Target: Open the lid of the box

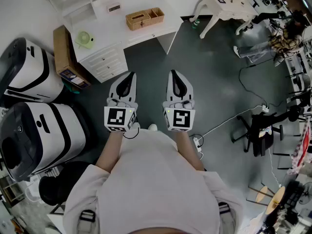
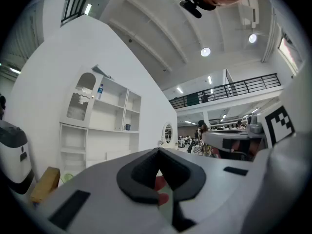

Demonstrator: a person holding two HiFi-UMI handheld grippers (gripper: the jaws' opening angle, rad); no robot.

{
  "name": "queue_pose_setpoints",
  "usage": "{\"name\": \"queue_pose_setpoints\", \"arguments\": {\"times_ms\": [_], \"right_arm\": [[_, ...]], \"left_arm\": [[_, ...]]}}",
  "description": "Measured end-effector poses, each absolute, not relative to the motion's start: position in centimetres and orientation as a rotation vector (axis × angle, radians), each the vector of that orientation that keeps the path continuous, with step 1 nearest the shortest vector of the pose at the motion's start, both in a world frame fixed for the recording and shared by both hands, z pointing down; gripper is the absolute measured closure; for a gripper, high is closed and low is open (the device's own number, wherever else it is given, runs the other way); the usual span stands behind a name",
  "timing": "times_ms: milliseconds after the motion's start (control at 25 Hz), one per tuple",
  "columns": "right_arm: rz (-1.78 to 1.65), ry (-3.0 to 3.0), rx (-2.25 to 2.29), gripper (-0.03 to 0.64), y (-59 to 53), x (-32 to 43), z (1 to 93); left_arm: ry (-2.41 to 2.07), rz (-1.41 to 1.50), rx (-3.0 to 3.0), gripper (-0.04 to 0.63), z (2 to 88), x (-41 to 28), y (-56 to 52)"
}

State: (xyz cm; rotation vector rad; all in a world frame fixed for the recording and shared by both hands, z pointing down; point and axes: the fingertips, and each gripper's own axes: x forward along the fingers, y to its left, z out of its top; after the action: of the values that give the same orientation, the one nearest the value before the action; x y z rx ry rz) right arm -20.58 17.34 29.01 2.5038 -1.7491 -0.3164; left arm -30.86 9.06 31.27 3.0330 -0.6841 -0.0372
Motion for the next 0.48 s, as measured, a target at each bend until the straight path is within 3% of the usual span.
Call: {"name": "queue_pose_setpoints", "arguments": {"times_ms": [480], "right_arm": [[-0.326, -1.805, 2.497, 0.624, 18.3, -20.6, 28.8]], "left_arm": [[-0.685, -0.010, 3.053, 0.601, 31.4, -30.5, 10.2]]}}
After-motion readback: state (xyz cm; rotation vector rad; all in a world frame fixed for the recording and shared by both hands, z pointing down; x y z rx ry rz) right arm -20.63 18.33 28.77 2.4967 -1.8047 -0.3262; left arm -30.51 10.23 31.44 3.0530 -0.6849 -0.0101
